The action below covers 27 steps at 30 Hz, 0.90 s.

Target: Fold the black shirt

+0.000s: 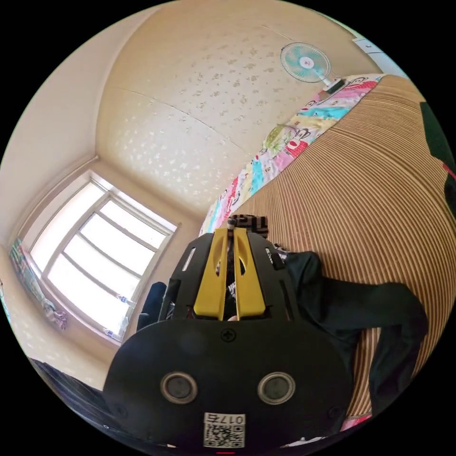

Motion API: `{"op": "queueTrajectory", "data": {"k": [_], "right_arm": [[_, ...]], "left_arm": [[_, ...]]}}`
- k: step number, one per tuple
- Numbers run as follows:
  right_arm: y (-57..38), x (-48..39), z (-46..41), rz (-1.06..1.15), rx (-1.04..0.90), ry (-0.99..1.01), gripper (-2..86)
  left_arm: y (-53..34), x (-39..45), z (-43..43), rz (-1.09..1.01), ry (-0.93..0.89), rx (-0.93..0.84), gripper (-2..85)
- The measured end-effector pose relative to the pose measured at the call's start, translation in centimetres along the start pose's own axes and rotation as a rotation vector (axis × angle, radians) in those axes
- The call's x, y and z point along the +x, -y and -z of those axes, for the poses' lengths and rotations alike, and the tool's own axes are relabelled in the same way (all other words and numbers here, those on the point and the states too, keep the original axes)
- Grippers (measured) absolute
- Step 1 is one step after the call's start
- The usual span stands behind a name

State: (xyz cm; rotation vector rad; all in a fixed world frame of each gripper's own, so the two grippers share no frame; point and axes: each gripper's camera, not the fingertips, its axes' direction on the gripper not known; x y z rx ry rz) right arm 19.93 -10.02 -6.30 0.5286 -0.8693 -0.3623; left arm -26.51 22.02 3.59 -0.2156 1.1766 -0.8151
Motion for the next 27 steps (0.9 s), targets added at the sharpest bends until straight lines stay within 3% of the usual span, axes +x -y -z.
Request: {"op": "queueTrajectory", "data": {"k": [5, 10, 14, 18, 23, 25, 27], "right_arm": [[-3.6, 6.4, -1.8, -0.198, -0.245, -0.249, 3.1], [-4.6, 6.5, -0.2, -0.183, -0.203, -0.154, 4.8], [-3.6, 1.9, 2.5, -0.02, -0.217, -0.215, 8.1], [-5.1, -3.2, 4.3, 0.248, -0.319, -0.34, 8.2], [-8.9, -5.6, 3.4, 0.414, -0.504, -0.602, 10.3], [-10.4, -5.9, 2.7, 0.438, -0.535, -0.639, 10.0], [-11.0, -6.5, 2.0, 0.424, -0.559, -0.664, 8.7]], "left_arm": [[-1.1, 0.2, -1.6, -0.027, 0.094, -0.063, 0.3], [-2.4, -0.3, -1.4, 0.072, 0.066, 0.003, 4.9], [-5.4, 1.1, -0.1, 0.09, 0.057, 0.088, 9.9], [-9.7, 4.4, 0.0, -0.042, 0.065, 0.118, 10.6], [-12.3, 6.7, -3.5, -0.042, 0.129, -0.019, 10.3], [-12.3, 7.7, -3.8, -0.062, 0.204, -0.023, 9.2], [-11.3, 9.2, -4.5, -0.146, 0.213, -0.139, 4.8]]}}
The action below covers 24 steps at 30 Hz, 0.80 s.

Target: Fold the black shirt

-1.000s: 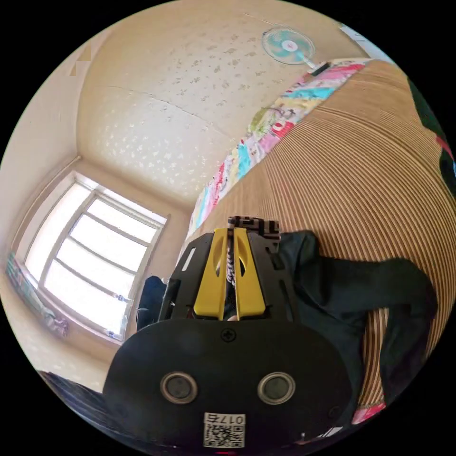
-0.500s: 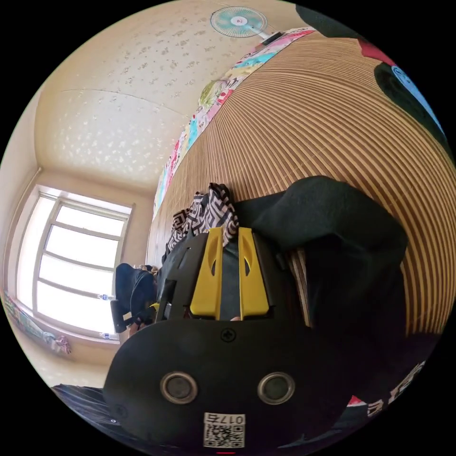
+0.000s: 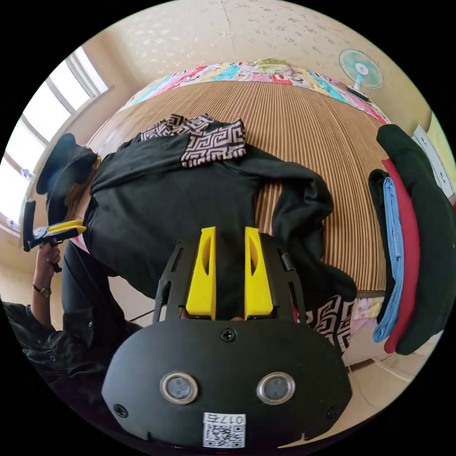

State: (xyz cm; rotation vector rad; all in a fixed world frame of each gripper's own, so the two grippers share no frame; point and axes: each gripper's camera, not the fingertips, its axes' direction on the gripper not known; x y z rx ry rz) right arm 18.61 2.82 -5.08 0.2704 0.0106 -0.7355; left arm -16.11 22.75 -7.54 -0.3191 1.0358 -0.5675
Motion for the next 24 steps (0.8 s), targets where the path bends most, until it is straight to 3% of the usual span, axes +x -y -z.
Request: {"op": "queueTrajectory", "data": {"k": [2, 7, 12, 16, 24], "right_arm": [[0.1, -0.3, 0.6, -0.003, -0.009, 0.025, 6.7], [-2.6, 2.8, 3.7, -0.172, 0.057, 0.181, 5.4], [-9.1, 8.9, 9.3, -0.408, 0.163, 0.019, 6.8], [-12.0, 12.6, 10.3, -0.536, 0.064, -0.146, 9.0], [-15.0, 16.9, 9.0, -0.652, 0.023, 0.029, 6.6]], "left_arm": [[0.6, 0.8, -0.4, -0.061, -0.045, -0.093, 1.9], [-1.8, 1.8, 0.4, -0.077, 0.13, -0.17, -0.1], [-5.3, -1.1, -0.9, 0.132, -0.057, -0.135, 0.9], [-6.9, -1.8, -0.4, 0.193, -0.141, -0.023, 3.5], [-7.9, -0.5, 2.3, 0.215, -0.132, 0.14, 4.6]]}}
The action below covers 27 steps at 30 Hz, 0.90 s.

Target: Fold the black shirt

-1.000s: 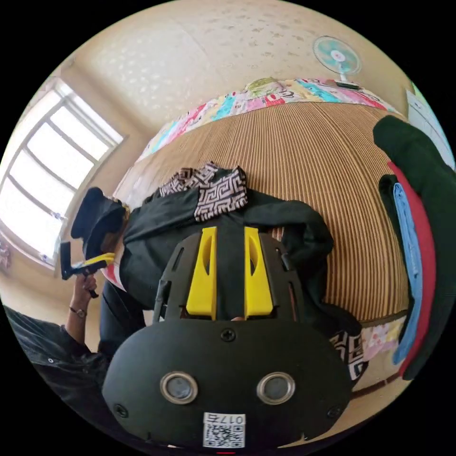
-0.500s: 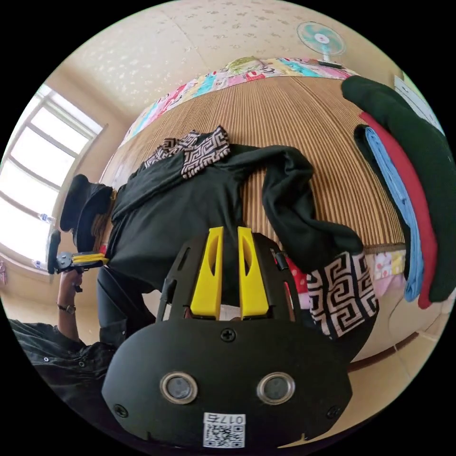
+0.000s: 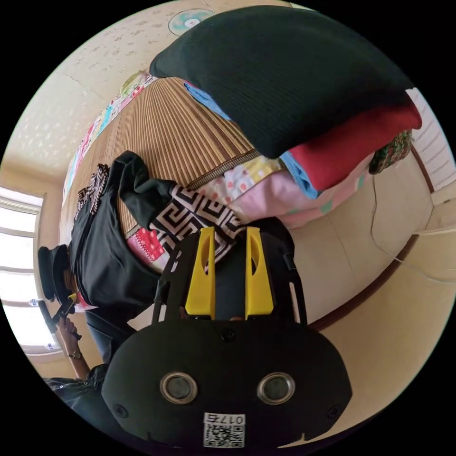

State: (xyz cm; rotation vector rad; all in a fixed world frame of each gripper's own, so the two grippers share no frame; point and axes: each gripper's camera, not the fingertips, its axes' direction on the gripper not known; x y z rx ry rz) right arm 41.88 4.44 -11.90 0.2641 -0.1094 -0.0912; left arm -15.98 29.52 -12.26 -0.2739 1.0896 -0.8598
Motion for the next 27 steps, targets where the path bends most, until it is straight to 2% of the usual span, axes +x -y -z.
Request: {"op": "queueTrajectory", "data": {"k": [4, 7, 9, 12, 14, 19, 21, 27], "right_arm": [[0.0, -1.7, 3.4, 0.054, 0.037, 0.053, 2.9], [-0.1, -4.9, 10.0, 0.186, 0.167, 0.097, 2.2], [0.1, -6.8, 16.6, 0.266, 0.334, 0.018, 2.0], [0.9, -7.0, 23.1, 0.262, 0.543, -0.077, 2.1], [2.4, -6.1, 24.4, 0.217, 0.588, -0.187, 2.3], [7.9, 0.5, 20.9, 0.025, 0.494, -0.227, 4.8], [9.3, 3.4, 18.1, -0.026, 0.4, -0.197, 7.2], [6.6, 4.4, 20.2, -0.025, 0.518, -0.126, 9.4]], "left_arm": [[-0.9, 1.0, 0.9, 0.006, 0.045, 0.067, 4.2], [-1.8, 2.2, 1.6, -0.017, 0.106, 0.122, 3.6], [-2.4, 2.6, 1.7, -0.032, 0.067, 0.149, 3.1], [-2.9, 2.7, 1.2, -0.045, 0.03, 0.135, 2.2], [-3.2, 2.7, 0.8, -0.039, 0.042, 0.122, 1.6], [-4.2, 2.5, -0.1, -0.024, 0.007, 0.106, 1.0], [-4.6, 2.2, -0.3, -0.018, -0.007, 0.098, 0.8], [-5.2, 1.3, -0.6, -0.016, 0.012, 0.075, 0.4]]}}
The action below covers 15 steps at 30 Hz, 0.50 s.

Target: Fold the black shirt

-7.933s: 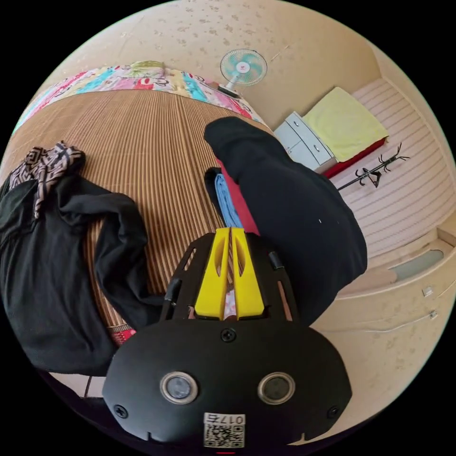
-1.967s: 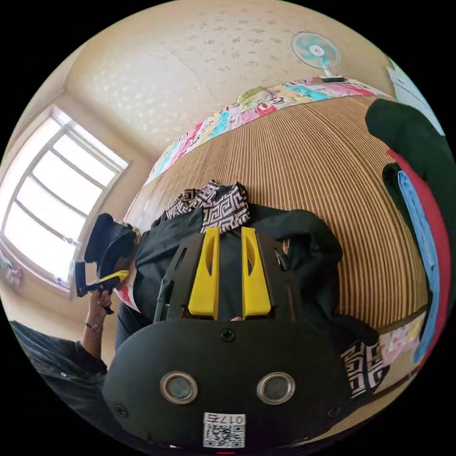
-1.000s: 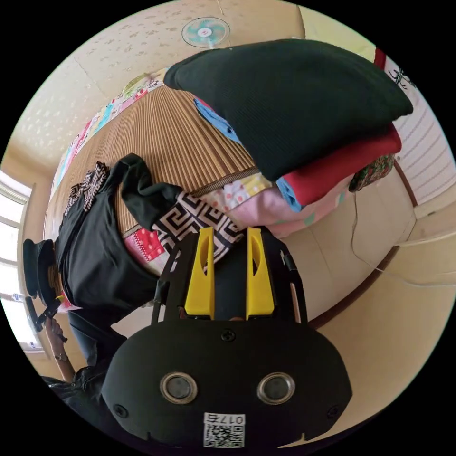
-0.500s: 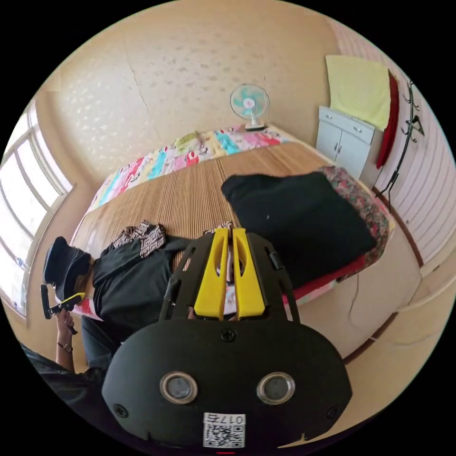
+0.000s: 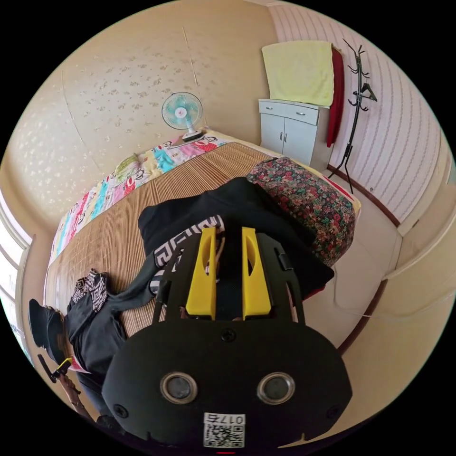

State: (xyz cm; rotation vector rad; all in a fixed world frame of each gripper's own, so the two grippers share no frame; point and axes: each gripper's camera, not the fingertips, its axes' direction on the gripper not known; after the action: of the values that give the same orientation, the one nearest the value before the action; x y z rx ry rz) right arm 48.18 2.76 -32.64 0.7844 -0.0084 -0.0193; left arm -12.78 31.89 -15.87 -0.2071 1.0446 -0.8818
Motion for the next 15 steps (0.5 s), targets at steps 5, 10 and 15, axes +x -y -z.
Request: {"op": "queueTrajectory", "data": {"k": [5, 10, 15], "right_arm": [[-0.4, 1.7, 0.9, -0.029, -0.006, 0.107, 9.5], [-3.1, 1.9, 2.7, -0.022, 0.017, 0.196, 10.1], [-5.5, 0.1, 0.4, 0.018, -0.032, 0.198, 7.5]], "left_arm": [[0.1, -0.7, -0.5, 0.019, -0.041, 0.004, 0.0], [0.0, -1.0, -1.3, 0.022, -0.066, 0.006, -0.4], [0.2, -1.8, -2.6, 0.037, -0.1, -0.015, -0.6]]}}
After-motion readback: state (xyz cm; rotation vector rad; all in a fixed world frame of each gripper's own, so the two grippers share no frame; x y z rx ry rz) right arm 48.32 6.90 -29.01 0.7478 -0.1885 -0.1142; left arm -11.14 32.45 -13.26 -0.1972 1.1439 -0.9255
